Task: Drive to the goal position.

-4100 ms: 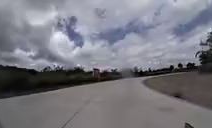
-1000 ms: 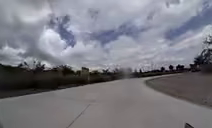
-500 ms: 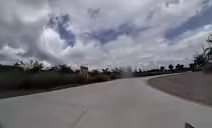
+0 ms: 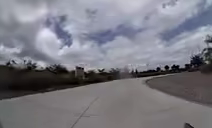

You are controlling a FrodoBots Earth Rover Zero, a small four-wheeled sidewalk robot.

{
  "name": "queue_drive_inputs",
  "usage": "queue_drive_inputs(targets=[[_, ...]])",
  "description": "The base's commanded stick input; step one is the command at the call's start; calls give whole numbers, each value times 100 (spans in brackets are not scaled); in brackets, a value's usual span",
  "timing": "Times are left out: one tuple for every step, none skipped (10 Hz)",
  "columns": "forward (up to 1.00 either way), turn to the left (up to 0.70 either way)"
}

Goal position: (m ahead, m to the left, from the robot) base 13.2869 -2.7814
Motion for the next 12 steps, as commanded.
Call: queue_drive_inputs(targets=[[69,1],[69,1],[69,1],[69,1],[69,1],[69,1],[69,-5],[69,-11],[69,-11],[69,-11],[69,-11],[69,-11]])
